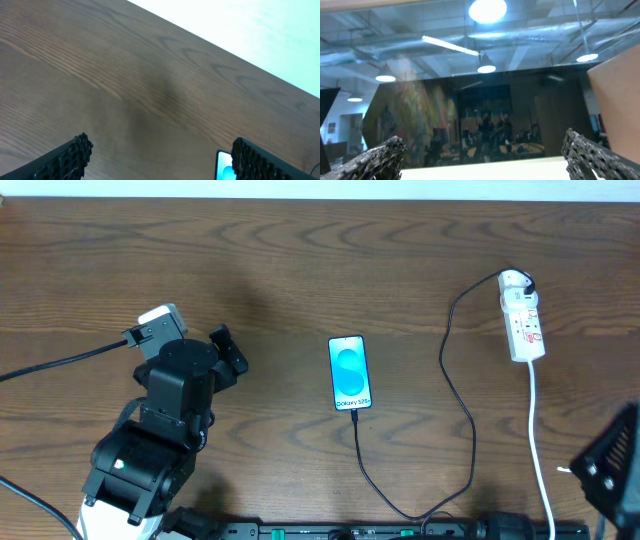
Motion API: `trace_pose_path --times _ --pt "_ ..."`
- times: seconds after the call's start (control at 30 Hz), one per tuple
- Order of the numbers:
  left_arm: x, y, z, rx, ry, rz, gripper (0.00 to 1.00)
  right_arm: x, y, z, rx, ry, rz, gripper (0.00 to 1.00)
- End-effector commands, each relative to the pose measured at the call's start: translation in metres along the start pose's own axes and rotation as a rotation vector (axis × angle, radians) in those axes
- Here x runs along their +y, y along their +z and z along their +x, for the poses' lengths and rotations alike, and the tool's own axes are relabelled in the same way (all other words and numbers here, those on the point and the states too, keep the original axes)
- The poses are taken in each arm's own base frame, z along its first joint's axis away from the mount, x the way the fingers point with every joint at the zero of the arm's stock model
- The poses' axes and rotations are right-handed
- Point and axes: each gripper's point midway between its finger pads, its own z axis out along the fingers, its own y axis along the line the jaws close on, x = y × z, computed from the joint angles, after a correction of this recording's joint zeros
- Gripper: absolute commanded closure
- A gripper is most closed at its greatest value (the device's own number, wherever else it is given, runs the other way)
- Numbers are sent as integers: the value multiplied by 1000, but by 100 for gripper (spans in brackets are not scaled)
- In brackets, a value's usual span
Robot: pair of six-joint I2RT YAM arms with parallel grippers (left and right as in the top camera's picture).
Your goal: Plug charger to phone and switch on socket
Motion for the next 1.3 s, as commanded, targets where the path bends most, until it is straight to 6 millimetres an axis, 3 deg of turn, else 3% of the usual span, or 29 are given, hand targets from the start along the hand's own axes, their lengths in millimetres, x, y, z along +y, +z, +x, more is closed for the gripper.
trace_pose_path --times 0.0,0.13,0.47,0.6,0.87,1.07,1.27 --pt "3 -1 -5 -18 1 -15 9 1 6 20 42 16 -24 1" --pt "3 -1 -5 -18 1 -15 8 -5 14 60 132 24 -15 1" --pt "3 -1 -5 -18 1 -15 9 -29 37 193 455 51 43 1" --pt "3 -1 -5 -18 1 -15 9 -26 45 231 553 75 5 1" --pt "3 -1 -5 -18 1 -15 9 -28 33 240 566 44 -1 1" --pt "3 -1 -5 -18 1 -15 9 -26 -2 241 501 -82 -38 1" --pt "3 -1 -5 -18 1 -15 9 -24 -36 237 323 -107 -55 1"
